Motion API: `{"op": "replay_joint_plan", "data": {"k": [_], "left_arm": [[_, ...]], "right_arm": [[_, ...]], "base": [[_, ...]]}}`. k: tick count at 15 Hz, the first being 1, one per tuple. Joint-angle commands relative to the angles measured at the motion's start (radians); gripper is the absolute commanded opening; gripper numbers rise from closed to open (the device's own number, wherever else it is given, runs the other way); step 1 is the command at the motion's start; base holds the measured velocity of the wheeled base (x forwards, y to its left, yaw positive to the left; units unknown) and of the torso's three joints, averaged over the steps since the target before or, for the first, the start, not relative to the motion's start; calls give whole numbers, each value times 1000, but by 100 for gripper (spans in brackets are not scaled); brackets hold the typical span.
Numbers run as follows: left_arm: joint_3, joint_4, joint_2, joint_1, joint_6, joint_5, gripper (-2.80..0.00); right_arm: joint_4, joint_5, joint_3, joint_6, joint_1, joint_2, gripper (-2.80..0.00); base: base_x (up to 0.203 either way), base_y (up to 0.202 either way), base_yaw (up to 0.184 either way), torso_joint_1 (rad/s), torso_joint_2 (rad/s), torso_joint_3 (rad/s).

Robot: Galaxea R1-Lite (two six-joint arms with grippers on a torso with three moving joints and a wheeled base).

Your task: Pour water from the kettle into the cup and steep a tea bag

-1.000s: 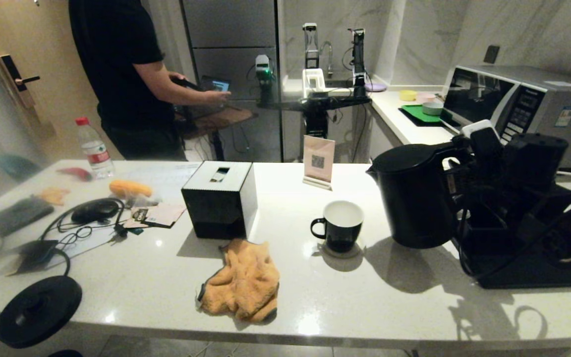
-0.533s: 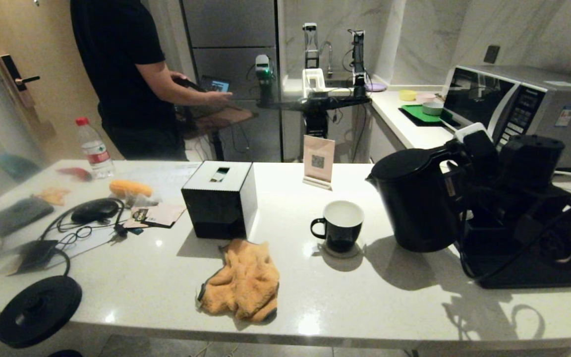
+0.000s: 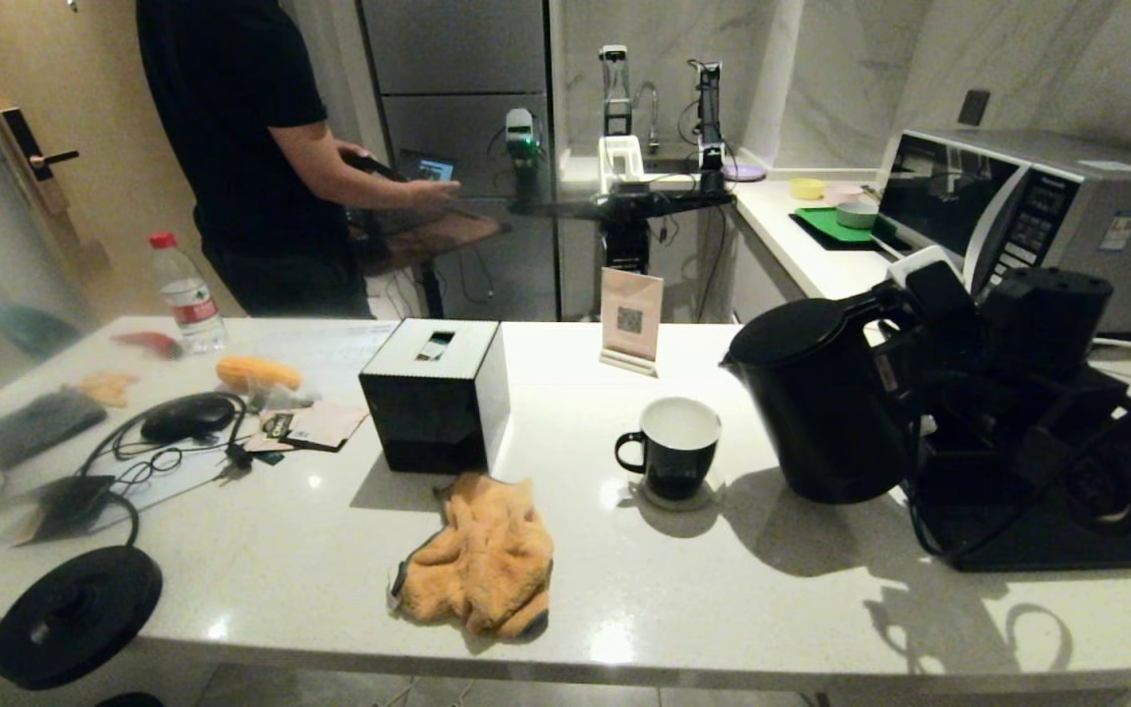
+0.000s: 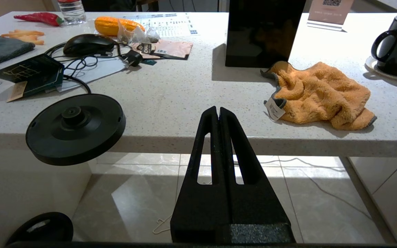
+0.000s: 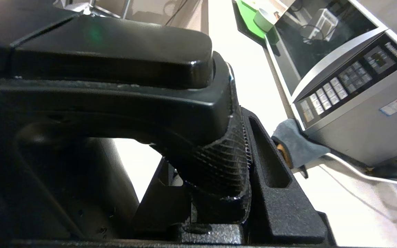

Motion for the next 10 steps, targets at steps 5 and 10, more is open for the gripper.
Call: {"op": "replay_joint_plan", "data": {"k": [5,10], "left_arm": [[0,0,1,0,0,0,-280],[0,0,1,0,0,0,-280]], "right_arm": [[-6,0,-28,-59,8,-5,-280],[-6,1,-43,-102,35,-3,-280]], "base": [[0,0,0,0,0,0],[0,0,0,0,0,0]]}}
